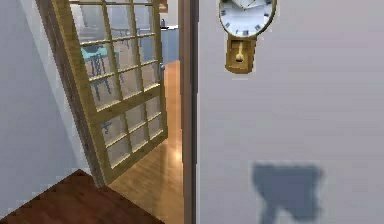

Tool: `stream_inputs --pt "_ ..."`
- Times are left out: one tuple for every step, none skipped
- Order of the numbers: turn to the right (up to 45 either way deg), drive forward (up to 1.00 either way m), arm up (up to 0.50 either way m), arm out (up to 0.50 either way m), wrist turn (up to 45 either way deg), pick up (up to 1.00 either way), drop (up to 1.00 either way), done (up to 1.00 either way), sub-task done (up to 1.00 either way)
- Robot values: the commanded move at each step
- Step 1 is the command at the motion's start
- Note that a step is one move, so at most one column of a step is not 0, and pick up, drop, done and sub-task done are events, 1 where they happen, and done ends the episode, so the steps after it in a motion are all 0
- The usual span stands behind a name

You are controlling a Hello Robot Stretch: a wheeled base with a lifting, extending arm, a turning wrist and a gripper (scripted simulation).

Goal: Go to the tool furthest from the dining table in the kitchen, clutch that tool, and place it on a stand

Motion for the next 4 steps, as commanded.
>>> stream_inputs --pt "-18.0 0.00 0.00 0.00 0.0 0.00 0.00 0.00 0.00" --pt "0.0 0.70 0.00 0.00 0.0 0.00 0.00 0.00 0.00" --pt "-36.0 0.00 0.00 0.00 0.0 0.00 0.00 0.00 0.00" --pt "0.0 0.35 0.00 0.00 0.0 0.00 0.00 0.00 0.00"
